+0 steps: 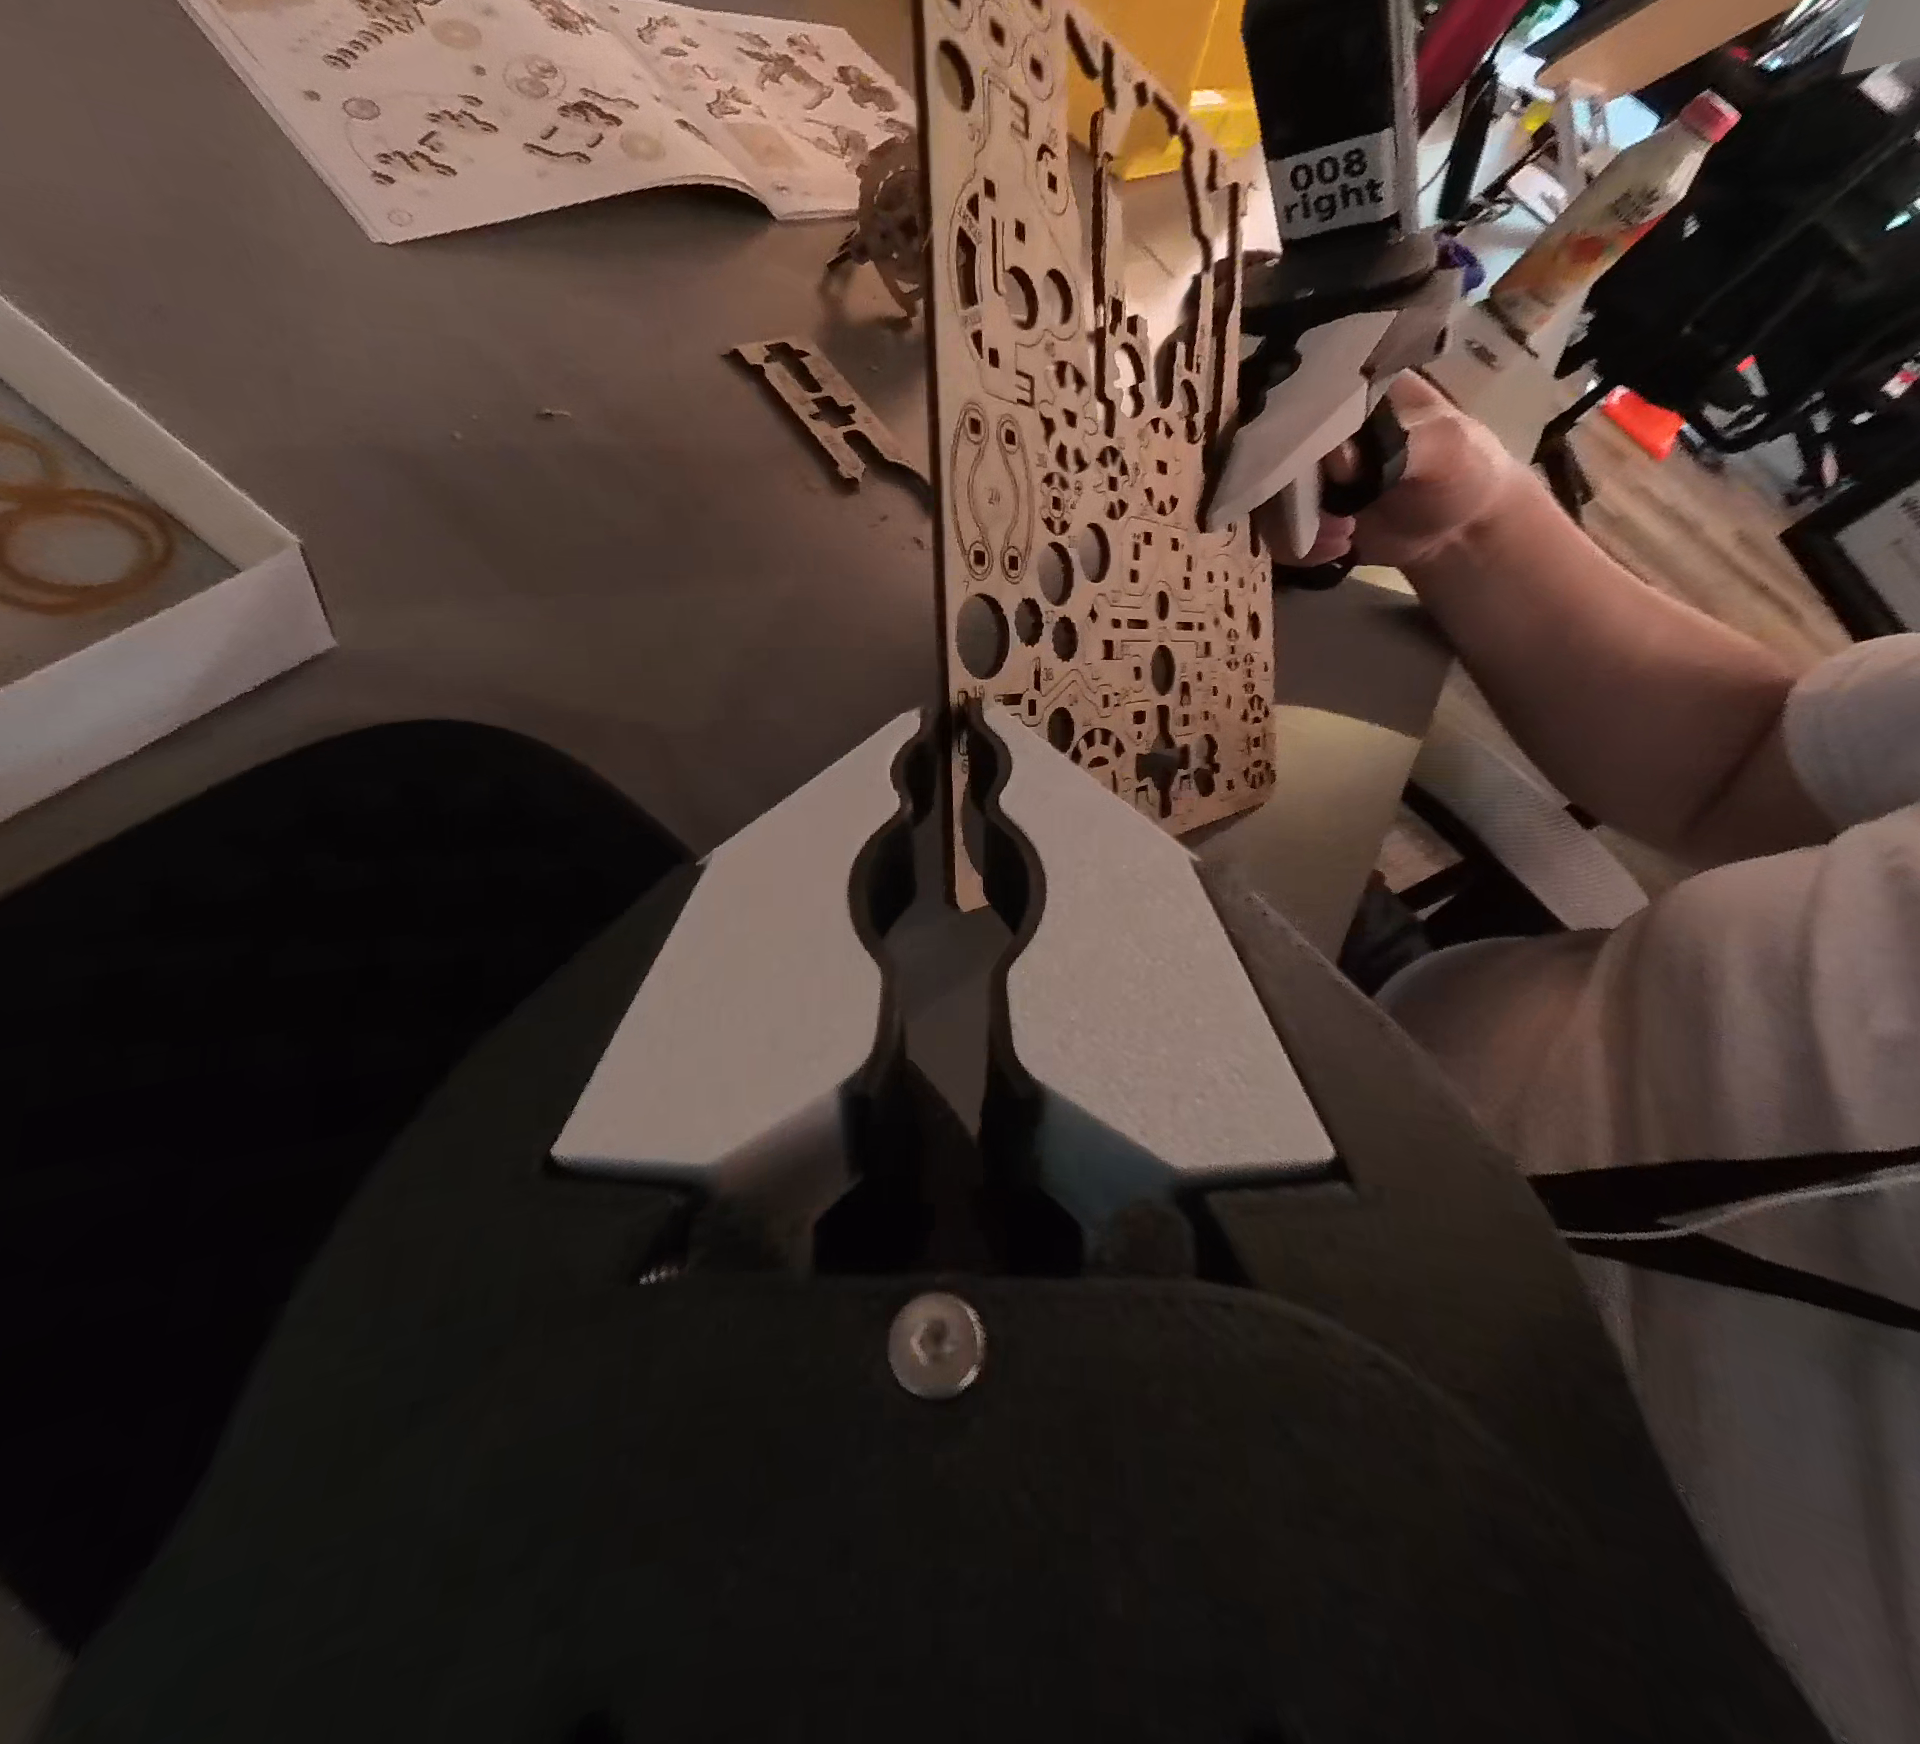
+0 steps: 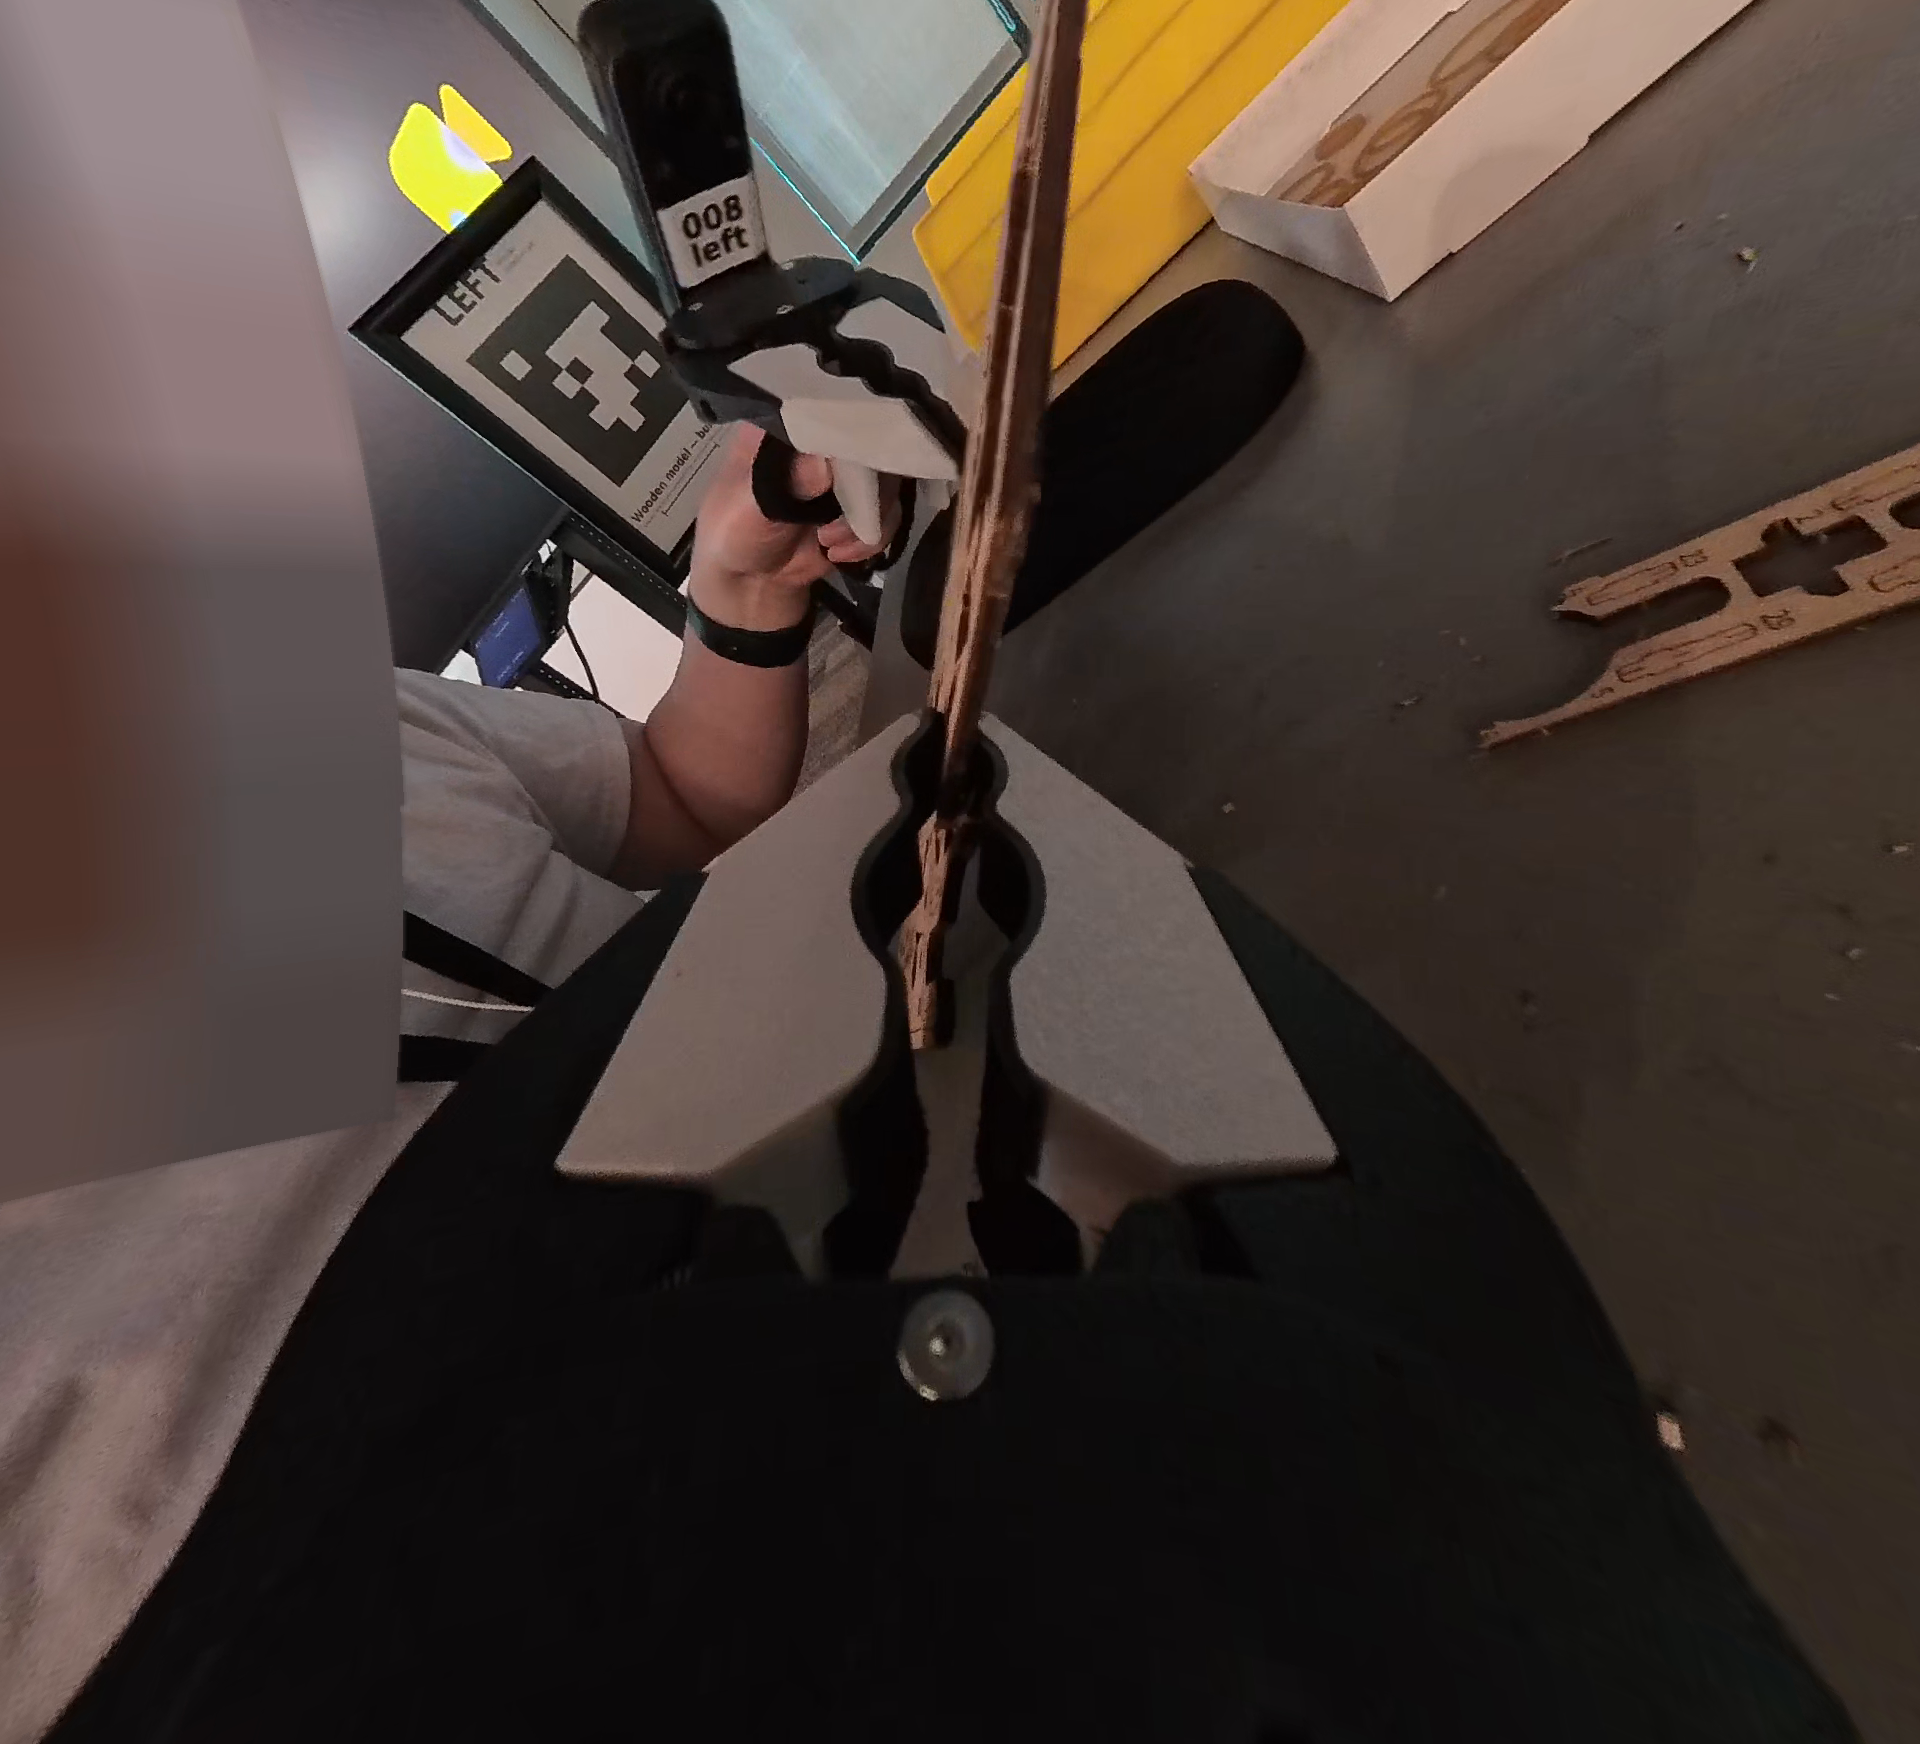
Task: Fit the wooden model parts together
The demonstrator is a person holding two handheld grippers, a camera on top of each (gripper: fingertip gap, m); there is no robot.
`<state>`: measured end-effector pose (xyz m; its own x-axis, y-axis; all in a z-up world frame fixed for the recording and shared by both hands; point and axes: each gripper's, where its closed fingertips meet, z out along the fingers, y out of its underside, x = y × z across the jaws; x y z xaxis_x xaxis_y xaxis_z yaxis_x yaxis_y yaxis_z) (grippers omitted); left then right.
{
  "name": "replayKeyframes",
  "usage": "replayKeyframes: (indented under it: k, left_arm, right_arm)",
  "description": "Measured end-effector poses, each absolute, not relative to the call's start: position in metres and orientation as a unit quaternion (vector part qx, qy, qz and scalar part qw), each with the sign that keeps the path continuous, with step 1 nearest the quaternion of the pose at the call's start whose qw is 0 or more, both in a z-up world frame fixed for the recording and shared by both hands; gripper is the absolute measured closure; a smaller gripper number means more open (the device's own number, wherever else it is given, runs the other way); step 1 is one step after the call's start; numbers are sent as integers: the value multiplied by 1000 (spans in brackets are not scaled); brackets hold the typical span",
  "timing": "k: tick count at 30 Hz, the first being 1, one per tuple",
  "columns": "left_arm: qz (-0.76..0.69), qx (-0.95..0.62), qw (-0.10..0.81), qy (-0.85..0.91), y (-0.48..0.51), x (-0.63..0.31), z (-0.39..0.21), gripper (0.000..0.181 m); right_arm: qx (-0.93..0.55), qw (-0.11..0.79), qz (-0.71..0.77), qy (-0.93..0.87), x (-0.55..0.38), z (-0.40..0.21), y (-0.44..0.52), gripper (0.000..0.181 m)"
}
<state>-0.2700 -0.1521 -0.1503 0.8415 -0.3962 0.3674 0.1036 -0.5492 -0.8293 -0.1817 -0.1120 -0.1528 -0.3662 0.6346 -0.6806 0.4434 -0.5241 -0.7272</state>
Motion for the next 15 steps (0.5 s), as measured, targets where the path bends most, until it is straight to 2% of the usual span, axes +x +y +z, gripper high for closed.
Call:
replayKeyframes:
  k: [5,11,15]
  left_arm:
    - [-270,-839,463,92,-153,-268,-150,177]
    - [-358,-803,464,104,-162,-261,-136,179]
    - [-332,-817,453,127,-165,-261,-144,179]
  right_arm:
    - [-557,72,672,-483,-181,-153,-112,180]
    - [-537,73,682,-490,-177,-147,-117,181]
    - [-537,73,675,-501,-177,-149,-119,180]
